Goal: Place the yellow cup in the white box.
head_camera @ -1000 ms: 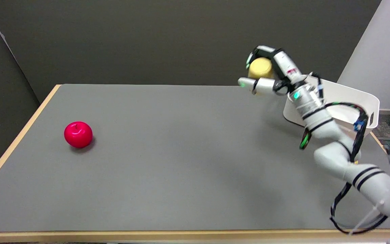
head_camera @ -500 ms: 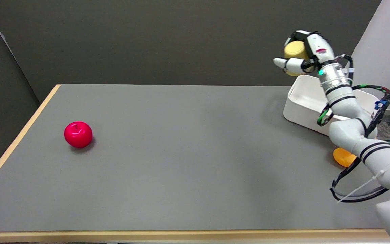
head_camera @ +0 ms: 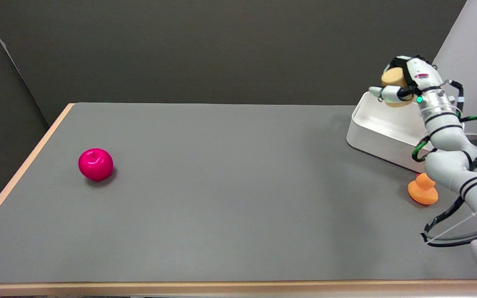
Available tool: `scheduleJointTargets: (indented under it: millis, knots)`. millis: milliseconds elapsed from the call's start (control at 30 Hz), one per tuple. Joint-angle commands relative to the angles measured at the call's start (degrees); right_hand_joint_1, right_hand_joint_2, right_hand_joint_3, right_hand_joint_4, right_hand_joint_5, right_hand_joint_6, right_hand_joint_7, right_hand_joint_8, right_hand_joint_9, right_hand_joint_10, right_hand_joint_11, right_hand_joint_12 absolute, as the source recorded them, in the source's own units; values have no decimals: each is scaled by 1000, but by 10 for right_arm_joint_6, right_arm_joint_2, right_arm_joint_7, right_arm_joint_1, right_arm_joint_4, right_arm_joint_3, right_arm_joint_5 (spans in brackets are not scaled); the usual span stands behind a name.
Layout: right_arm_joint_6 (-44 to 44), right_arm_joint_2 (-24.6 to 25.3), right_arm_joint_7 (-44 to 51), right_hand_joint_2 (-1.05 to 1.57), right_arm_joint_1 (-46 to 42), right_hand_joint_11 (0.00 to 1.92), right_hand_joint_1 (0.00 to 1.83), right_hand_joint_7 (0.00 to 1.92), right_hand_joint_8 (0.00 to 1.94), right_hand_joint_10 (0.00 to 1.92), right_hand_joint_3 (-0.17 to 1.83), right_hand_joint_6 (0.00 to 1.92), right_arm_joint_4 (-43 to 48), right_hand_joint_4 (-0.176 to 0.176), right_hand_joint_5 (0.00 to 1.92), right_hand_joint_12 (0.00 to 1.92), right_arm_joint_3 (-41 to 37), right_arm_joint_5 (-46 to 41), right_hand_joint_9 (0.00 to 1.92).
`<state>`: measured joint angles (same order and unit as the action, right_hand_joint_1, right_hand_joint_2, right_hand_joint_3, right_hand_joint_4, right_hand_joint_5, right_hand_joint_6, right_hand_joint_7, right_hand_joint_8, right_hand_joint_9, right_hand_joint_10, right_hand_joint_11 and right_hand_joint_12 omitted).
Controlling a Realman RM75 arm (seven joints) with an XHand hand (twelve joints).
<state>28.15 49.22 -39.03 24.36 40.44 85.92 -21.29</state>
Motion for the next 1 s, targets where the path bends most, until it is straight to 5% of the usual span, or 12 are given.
scheduleJointTargets:
  millis: [33,333,400,433,467,533,767,933,1000]
  knots:
    - [53,-18,25,1155,-53,726,1336,807,1263,1443,165,1587,-72,-150,575,1659,11,-43,788]
    - [66,-11,-60,1159,-54,710,1333,795,1284,1430,166,1564,-79,-146,557,1666,37,-44,779]
    - [66,-7,-83,1120,-54,563,1244,640,1420,1164,336,1091,-76,-19,377,1691,40,-44,671]
    - [67,-6,-94,969,-53,495,1093,583,1052,1146,652,1033,-74,4,298,1651,45,-44,599]
    - [69,-6,-100,826,-52,404,944,506,703,1094,934,923,-73,29,221,1576,50,-44,509]
    - [86,-6,-110,694,-49,113,768,254,384,764,1029,397,-73,75,135,1212,66,-44,255]
    - [131,-4,-134,669,-49,17,805,156,289,632,1023,366,-57,92,92,1016,95,-44,121]
    - [153,0,-151,609,-54,-1,679,18,62,76,856,317,-29,102,49,141,97,-46,-1]
    - [153,0,-151,602,-57,-1,647,-1,-1,-1,792,265,-11,98,35,-1,98,-48,-1]
